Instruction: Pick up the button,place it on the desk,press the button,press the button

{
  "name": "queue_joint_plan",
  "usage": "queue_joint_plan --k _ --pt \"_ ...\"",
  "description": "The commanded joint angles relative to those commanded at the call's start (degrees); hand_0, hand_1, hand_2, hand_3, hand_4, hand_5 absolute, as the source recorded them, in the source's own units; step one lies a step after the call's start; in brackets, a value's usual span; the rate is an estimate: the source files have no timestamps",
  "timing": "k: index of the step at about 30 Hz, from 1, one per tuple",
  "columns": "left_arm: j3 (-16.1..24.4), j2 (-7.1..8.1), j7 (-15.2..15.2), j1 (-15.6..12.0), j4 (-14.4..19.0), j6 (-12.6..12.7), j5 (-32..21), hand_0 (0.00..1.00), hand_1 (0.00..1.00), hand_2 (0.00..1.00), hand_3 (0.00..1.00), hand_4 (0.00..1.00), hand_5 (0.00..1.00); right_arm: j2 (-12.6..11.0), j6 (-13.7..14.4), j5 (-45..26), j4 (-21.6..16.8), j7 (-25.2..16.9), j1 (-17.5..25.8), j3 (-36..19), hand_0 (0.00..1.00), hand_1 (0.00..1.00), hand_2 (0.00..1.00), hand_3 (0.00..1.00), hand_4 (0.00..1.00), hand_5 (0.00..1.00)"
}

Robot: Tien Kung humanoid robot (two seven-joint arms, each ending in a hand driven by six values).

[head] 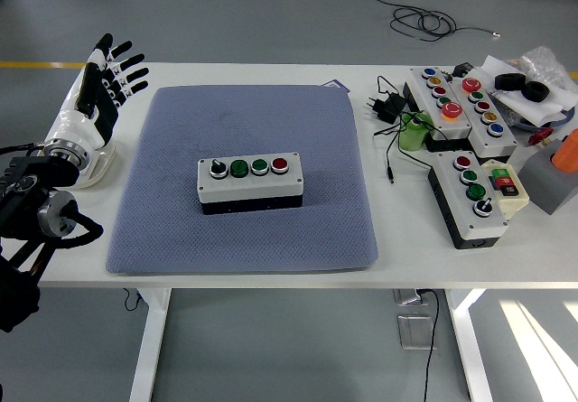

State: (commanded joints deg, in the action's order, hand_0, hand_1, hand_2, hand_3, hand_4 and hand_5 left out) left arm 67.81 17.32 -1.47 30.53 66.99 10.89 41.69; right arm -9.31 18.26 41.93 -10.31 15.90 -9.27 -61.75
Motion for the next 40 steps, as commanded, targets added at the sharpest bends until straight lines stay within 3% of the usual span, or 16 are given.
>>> queue_joint_plan --k 34,40 --pt "-1.1 0.12 0.7 -0.4 0.0 -0.4 0.3 0.761 0.796 0.816 0.865 0.668 0.998 -0.2 0.0 0.2 0.0 0.1 0.3 0.0 0.787 0.797 0.817 0.751 0.412 0.479" --pt "-0.8 0.85 0.8 -1.1 0.5 -0.3 0.6 0.762 0.796 0.816 0.865 0.666 0.998 -0.1 0.0 -0.2 0.0 0.0 0.5 0.2 0.787 0.797 0.817 0.751 0.412 0.479"
